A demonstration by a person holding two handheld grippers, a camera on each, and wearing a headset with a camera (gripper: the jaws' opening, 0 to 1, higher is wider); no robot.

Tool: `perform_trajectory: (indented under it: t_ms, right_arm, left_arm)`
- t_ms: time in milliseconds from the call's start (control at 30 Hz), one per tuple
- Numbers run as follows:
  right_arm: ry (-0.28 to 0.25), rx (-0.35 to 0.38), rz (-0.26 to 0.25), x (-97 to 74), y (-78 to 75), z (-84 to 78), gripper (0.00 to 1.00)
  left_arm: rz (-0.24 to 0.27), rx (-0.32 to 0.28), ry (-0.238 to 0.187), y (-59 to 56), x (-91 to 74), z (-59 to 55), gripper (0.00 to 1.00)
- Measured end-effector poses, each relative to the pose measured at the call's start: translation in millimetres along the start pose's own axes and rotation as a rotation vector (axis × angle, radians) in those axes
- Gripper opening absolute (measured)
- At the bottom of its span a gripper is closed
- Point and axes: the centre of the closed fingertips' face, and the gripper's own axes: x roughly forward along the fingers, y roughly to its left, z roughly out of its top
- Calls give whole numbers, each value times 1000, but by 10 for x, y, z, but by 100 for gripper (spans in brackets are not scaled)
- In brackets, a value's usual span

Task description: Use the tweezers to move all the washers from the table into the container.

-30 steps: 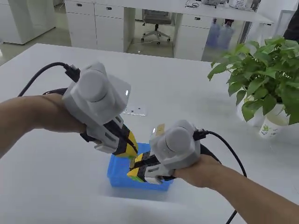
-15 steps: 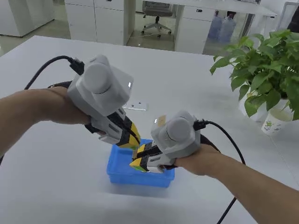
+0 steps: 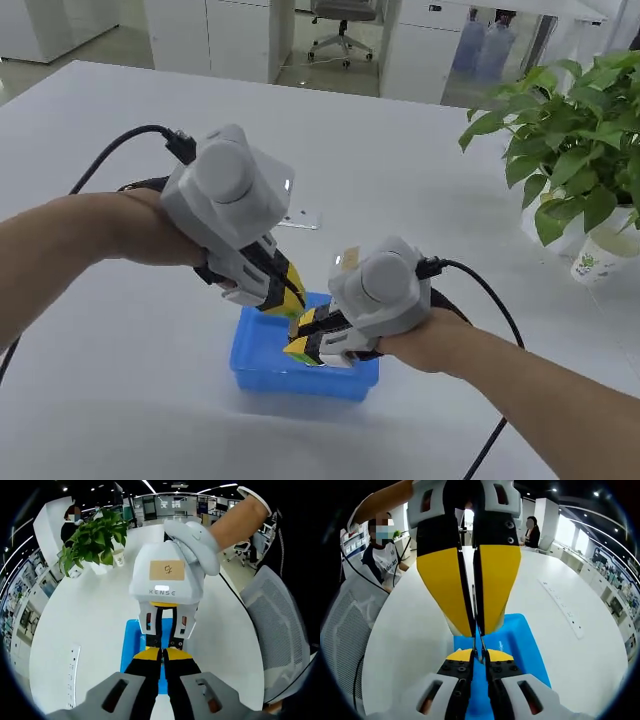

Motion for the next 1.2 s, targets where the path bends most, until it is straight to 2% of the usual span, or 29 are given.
perform_trajectory:
  t_ms: [400, 633, 800, 1200]
  right_arm:
    - [26, 16, 21, 131, -65, -155, 11]
    - [45, 13, 34, 181, -65, -232, 11]
    - [54, 12, 48, 215, -49, -260, 11]
    - [51, 22, 51, 209, -68, -259, 13]
  left_arm:
    - [12, -30, -1, 100, 164, -161, 6]
    - [12, -44, 0, 95, 216, -211, 6]
    - [9, -49, 4, 78, 241, -235, 6]
    - [11, -57, -6, 100, 244, -214, 6]
